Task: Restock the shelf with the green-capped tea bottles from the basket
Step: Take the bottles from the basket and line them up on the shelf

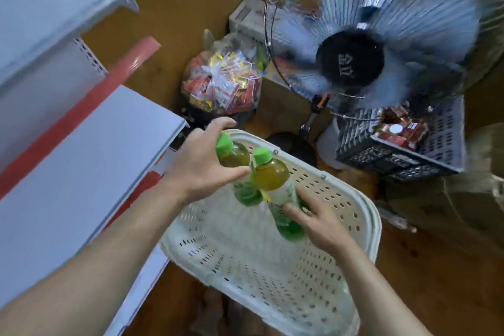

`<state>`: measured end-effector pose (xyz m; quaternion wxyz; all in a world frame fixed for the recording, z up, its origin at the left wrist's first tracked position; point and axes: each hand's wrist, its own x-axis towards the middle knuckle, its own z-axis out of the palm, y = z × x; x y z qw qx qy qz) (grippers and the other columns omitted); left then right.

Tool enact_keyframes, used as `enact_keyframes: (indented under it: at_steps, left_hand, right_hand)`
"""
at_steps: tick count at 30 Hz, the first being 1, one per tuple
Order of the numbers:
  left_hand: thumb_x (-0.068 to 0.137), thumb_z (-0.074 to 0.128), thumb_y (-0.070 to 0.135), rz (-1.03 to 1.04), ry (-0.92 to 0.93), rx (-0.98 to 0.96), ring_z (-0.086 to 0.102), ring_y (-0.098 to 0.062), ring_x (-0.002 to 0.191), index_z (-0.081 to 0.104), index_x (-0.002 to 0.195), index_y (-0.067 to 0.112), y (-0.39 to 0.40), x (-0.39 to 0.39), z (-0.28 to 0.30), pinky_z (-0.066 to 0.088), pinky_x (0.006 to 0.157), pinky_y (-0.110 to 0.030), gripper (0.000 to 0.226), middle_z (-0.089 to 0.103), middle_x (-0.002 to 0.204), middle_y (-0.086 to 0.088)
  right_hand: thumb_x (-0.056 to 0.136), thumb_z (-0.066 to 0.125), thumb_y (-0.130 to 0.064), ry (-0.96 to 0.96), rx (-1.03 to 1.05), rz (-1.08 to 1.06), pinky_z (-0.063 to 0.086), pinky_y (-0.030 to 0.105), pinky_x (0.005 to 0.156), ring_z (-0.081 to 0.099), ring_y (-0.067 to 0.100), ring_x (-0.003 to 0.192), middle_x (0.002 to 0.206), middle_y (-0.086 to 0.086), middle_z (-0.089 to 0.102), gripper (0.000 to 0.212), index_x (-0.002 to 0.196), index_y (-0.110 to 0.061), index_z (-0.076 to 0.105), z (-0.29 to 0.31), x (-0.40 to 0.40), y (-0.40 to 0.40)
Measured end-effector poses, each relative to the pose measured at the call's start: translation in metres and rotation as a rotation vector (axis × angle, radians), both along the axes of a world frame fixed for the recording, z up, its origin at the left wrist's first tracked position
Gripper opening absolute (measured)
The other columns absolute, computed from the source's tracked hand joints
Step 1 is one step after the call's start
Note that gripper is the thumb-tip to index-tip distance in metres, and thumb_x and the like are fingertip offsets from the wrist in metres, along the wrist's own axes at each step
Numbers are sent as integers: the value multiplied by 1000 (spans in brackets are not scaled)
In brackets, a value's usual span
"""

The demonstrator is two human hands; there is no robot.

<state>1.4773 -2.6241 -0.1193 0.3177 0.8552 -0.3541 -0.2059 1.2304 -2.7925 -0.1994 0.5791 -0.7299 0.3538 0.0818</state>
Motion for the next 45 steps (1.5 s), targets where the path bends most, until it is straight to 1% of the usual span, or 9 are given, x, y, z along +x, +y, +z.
enact_keyframes:
  at_steps: [4,10,16,18,24,28,34,38,45]
  left_hand:
    - [64,85,69,120,55,-194,65,-12,109,50,134,47,18,3,51,53,96,-30,81,69,117,8]
    - [76,87,62,345,-24,-414,64,9,92,53,123,39,55,13,139,44,71,-3,62,67,105,14]
    - [94,65,63,481,-348,-488,68,6,90,62,116,30,101,33,232,56,74,-23,40,71,96,17]
    - [98,61,62,490,-436,-490,67,7,88,61,112,29,120,39,260,57,73,-28,36,69,93,19]
    - [101,58,61,520,-596,-398,64,-7,77,56,106,19,194,50,329,49,65,-29,43,66,86,9]
    - [103,58,58,535,-633,-282,63,-9,83,58,114,15,250,60,364,46,65,-25,45,66,92,6]
    - [97,68,57,579,-601,-134,59,-14,81,63,106,15,321,79,389,45,68,-29,43,65,91,3]
    - [89,78,59,595,-570,-51,66,-22,88,71,101,14,354,96,391,53,79,-40,47,71,94,-3]
    - [88,80,59,679,-555,-8,60,-15,80,67,98,17,375,125,377,45,67,-34,46,65,89,3]
  right_hand:
    - [102,72,-50,-154,9,-1,54,47,112,65,2,128,140,-26,68,46,140,-71,56,46,18,14]
    - [108,60,-34,-435,32,123,49,49,121,62,11,142,152,-15,66,54,158,-51,50,129,73,42]
    - [99,66,-67,-645,119,182,27,57,134,36,14,162,172,-12,44,84,171,-39,33,199,137,82]
    - [95,63,-76,-677,137,246,31,57,132,39,16,161,170,-11,46,88,171,-45,30,220,155,100]
    - [99,70,-35,-816,59,429,60,51,106,73,18,121,127,-8,75,67,159,-36,39,269,204,163]
    - [105,72,-19,-899,45,467,63,28,90,75,12,115,124,-12,76,60,151,-45,45,289,230,213]
    - [101,78,-13,-921,20,502,65,34,91,73,13,119,131,-11,73,71,151,-49,46,289,263,284]
    - [97,81,-6,-910,27,516,59,19,91,71,8,119,129,-20,73,71,145,-49,52,284,273,318]
    - [94,85,-8,-896,14,545,60,22,92,72,8,117,128,-20,75,70,147,-43,56,280,302,341]
